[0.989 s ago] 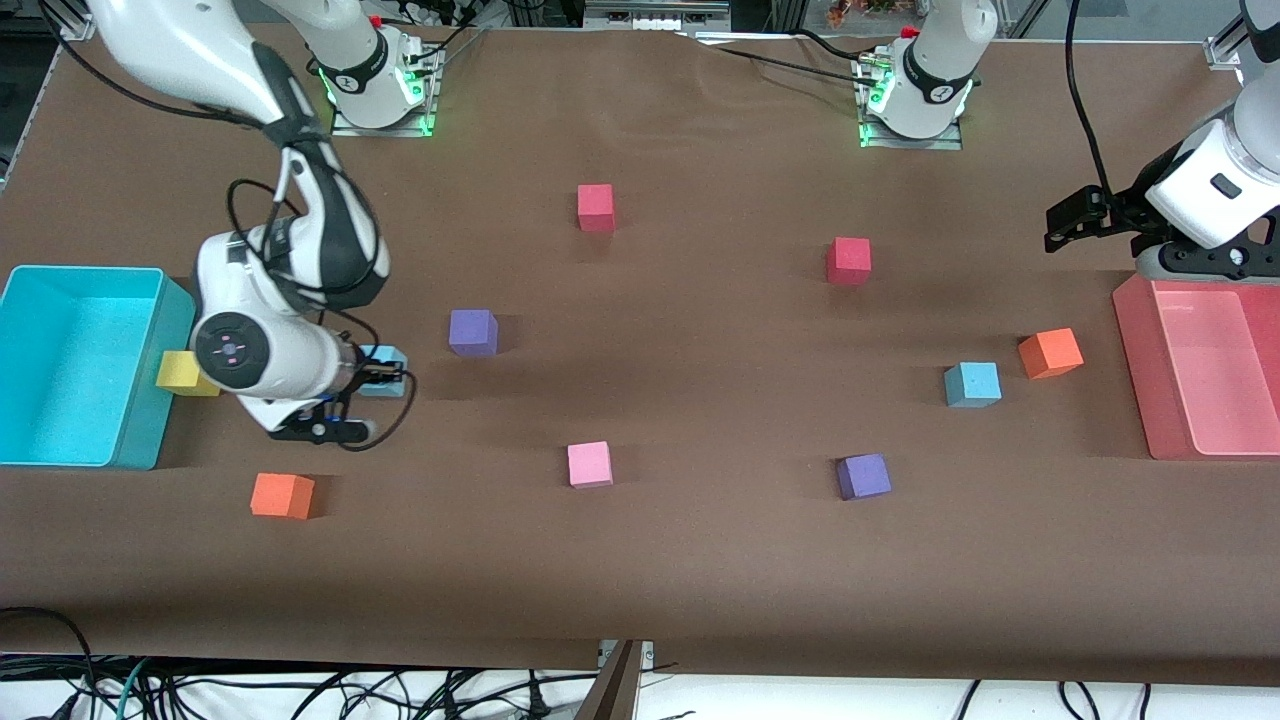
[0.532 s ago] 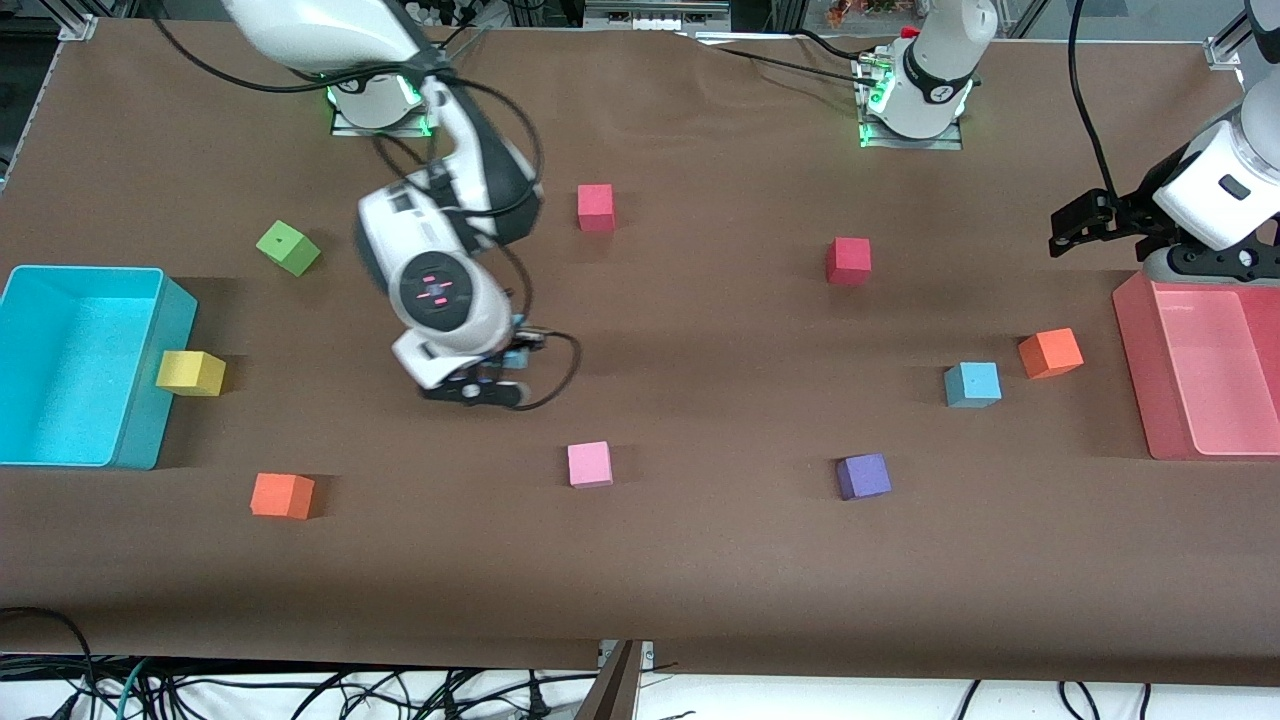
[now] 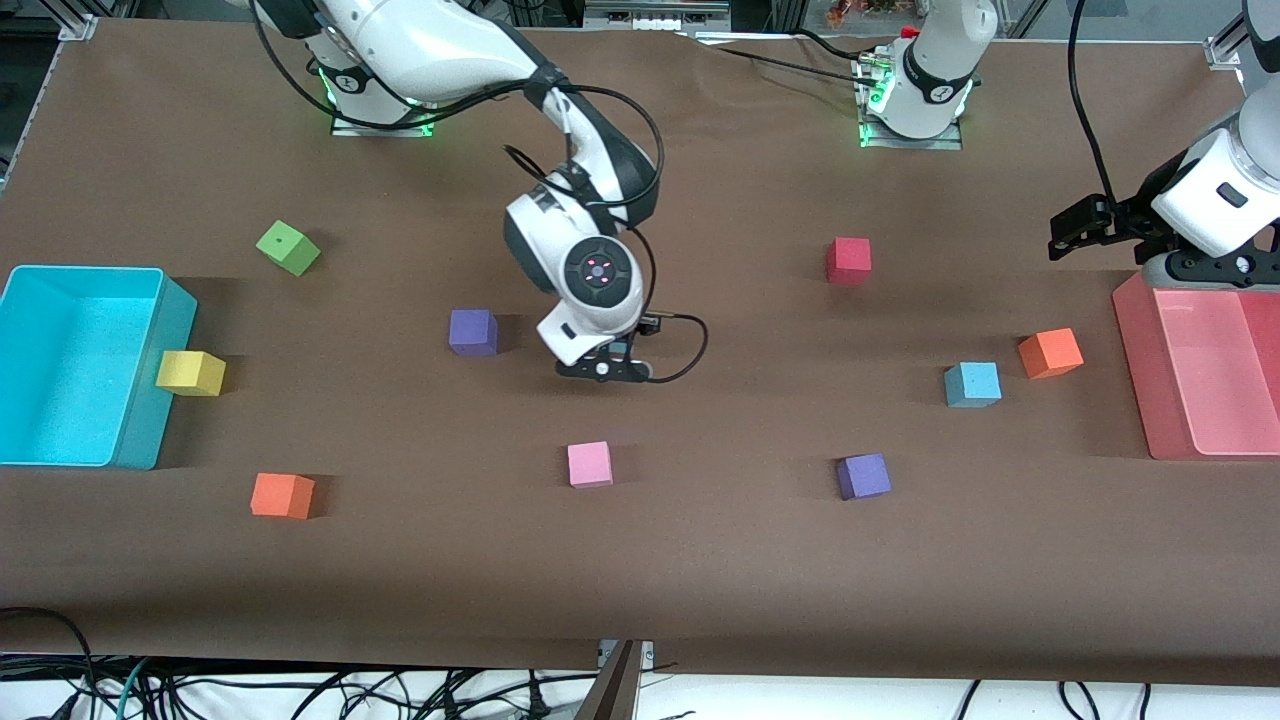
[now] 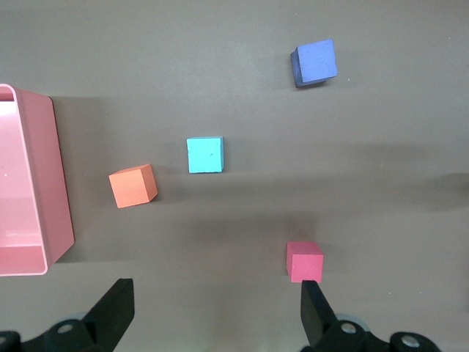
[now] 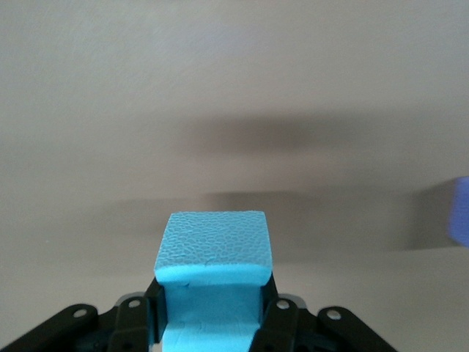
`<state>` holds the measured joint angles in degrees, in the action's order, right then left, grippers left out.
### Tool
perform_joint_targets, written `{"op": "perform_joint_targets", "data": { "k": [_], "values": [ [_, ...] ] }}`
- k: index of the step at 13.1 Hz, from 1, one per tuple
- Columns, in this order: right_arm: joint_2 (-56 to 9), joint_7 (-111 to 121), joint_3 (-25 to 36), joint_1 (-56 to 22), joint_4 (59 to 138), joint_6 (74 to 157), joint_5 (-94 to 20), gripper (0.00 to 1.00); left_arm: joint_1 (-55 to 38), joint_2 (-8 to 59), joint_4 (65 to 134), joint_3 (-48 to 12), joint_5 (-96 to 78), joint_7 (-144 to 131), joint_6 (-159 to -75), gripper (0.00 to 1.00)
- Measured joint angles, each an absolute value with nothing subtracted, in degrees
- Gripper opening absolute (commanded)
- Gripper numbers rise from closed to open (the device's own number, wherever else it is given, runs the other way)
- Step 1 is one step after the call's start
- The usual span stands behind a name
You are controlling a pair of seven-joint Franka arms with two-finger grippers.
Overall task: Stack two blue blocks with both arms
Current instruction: 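Lift the cyan cube with the right gripper and carry it toward mid-table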
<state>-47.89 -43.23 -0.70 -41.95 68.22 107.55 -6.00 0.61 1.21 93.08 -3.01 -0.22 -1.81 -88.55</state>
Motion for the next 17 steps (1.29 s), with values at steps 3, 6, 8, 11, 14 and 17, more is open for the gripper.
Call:
{"op": "perform_joint_targets", "data": {
  "k": [3,6,8,11,14,17],
  "values": [
    [-49.6,-43.5,-0.7,-44.2,68.0,109.4,-6.2,0.00,0.9,1.3,93.1,-3.0,-0.2,-1.8,-88.6,1.00],
    [-50.7,-43.6,-0.7,-45.3,68.0,110.0,-6.2,0.00,0.9,1.7,93.1,-3.0,-0.2,-1.8,-88.6,1.00],
    [-51.2,-43.6,-0.7,-45.5,68.0,110.6,-6.3,0.00,1.0,1.9,93.1,-3.0,-0.2,-1.8,-88.6,1.00],
    [-52.3,-44.6,-0.7,-46.1,68.0,111.9,-6.4,0.08,1.0,2.0,93.1,-3.0,-0.2,-1.8,-88.6,1.00],
    [-52.9,-45.1,-0.7,-46.4,68.0,112.5,-6.4,0.99,1.3,2.0,93.1,-3.0,-0.2,-1.8,-88.6,1.00],
    [-52.9,-45.1,-0.6,-46.4,67.8,112.6,-6.5,0.99,1.3,2.0,93.1,-3.0,-0.2,-1.8,-88.6,1.00]
  ]
}}
